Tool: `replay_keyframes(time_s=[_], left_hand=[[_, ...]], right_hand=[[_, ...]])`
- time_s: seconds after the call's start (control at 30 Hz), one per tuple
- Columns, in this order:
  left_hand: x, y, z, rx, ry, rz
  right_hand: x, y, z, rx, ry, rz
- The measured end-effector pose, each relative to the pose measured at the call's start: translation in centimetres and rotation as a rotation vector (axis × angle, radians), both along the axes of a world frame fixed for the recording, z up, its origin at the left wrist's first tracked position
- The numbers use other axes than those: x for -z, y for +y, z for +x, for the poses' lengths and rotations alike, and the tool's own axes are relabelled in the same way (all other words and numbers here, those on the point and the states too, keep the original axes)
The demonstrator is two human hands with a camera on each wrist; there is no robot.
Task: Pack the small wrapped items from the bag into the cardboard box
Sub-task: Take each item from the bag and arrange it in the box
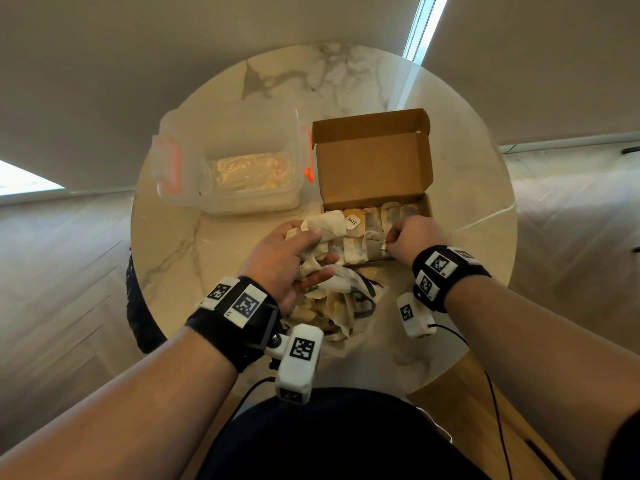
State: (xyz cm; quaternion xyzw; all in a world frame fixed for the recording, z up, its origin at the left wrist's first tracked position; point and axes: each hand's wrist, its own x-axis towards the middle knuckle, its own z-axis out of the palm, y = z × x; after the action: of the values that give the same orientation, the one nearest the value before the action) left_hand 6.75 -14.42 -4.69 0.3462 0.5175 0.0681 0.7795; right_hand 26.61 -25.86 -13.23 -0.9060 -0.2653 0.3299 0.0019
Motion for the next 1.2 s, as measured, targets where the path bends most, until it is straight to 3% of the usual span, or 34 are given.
replay_keyframes(time_s=[0.1, 0.2, 0.27, 0.3, 0.53, 0.67, 0.77, 0.93, 1.03, 1.2], left_hand=[[-0.1, -0.4, 0.7, 0.018, -0.026, -0.008], [-0.3, -0.8, 1.7, 0.058, -0.060, -0.011], [-0.6, -1.2, 2.5, 0.088, -0.094, -0.012], [-0.7, -1.4, 2.9, 0.098, -0.106, -0.014], [-0.1, -2.1, 4.1, 0.058, -0.045, -0.084], [0.9, -1.9, 3.2, -0.008, -0.014, -0.132], [1.6, -1.9, 2.6, -0.041, 0.021, -0.129], [1.6, -2.2, 2.9, -0.051, 0.025, -0.105], [0.9, -2.7, 4.0, -0.020, 0.010, -0.092], [0.0, -3.8, 5.6, 0.070, -0.033, -0.034]], right_hand=[[-2.4, -0.6, -0.1, 0.071, 0.061, 0.282], [-6.3, -1.0, -0.8, 0.303, 0.491, 0.612], [-8.2, -1.4, -1.2, 0.463, 0.814, 0.714], [-8.7, -1.8, -1.3, 0.490, 0.878, 0.740], [-8.3, -5.4, 1.8, 0.748, 0.703, 0.984], [-6.5, -7.5, 4.2, 0.710, 0.471, 0.906], [-5.6, -8.1, 5.0, 0.682, 0.391, 0.855], [-6.0, -7.3, 4.7, 0.391, 0.283, 0.750], [-7.4, -6.7, 3.4, 0.183, 0.209, 0.850], [-8.5, -6.0, 0.1, -0.137, 0.237, 0.960]])
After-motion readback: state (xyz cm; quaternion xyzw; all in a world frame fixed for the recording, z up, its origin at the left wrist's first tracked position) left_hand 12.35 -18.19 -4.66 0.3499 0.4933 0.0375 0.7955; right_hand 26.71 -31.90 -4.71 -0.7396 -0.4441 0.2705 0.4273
